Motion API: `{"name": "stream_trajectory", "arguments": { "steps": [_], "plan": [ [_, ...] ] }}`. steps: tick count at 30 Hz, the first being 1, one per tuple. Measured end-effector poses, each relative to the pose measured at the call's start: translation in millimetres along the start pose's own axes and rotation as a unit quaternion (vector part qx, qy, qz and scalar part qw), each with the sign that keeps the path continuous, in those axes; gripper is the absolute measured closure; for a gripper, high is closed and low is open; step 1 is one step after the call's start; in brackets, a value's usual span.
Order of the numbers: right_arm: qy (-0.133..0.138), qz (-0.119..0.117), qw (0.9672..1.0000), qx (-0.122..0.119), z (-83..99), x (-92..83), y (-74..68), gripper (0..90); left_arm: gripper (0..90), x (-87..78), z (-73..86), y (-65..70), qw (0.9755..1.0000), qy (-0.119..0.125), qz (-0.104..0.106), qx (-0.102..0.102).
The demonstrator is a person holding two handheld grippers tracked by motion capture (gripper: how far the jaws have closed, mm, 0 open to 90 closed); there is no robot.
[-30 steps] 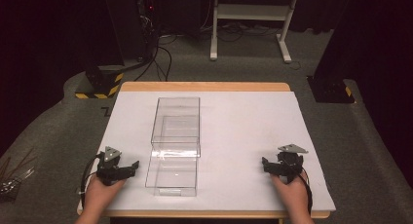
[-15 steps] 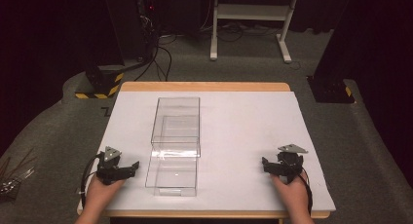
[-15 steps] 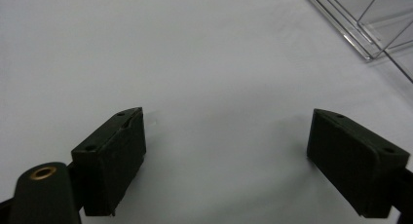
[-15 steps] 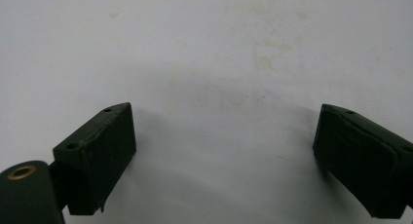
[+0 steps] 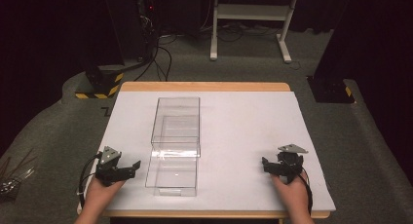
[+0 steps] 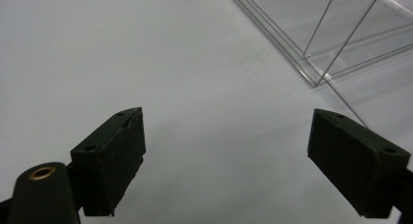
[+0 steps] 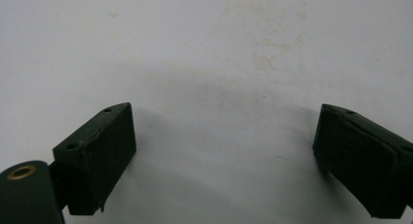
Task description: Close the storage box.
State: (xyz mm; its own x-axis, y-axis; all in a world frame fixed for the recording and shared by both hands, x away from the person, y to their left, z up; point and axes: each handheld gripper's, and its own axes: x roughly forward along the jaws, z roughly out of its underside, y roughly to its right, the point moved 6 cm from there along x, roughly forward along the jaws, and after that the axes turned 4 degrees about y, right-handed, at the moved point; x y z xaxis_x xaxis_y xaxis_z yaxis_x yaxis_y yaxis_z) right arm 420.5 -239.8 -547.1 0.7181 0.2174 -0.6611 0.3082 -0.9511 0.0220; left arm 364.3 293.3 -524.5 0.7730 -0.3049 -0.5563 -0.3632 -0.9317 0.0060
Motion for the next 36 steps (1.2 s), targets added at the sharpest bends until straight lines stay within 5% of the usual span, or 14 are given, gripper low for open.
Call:
{"name": "stream_trajectory", "arguments": {
  "steps": [13, 24, 36],
  "plan": [
    [0.0, 0.0, 1.0, 0.0, 0.0, 0.0, 0.0, 8.3, 14.3, -20.9, -17.4, 12.1, 0.999, 0.04, 0.02, 0.003],
    [0.0, 0.0, 1.0, 0.0, 0.0, 0.0, 0.0, 8.3, 14.0, -41.5, -31.9, 28.9, 0.9958, 0.08, 0.045, 0.005],
    [0.0, 0.0, 1.0, 0.0, 0.0, -0.1, 0.0, 8.3, 13.5, -52.9, -38.9, 43.4, 0.9932, 0.097, 0.065, 0.005]
  ]
}}
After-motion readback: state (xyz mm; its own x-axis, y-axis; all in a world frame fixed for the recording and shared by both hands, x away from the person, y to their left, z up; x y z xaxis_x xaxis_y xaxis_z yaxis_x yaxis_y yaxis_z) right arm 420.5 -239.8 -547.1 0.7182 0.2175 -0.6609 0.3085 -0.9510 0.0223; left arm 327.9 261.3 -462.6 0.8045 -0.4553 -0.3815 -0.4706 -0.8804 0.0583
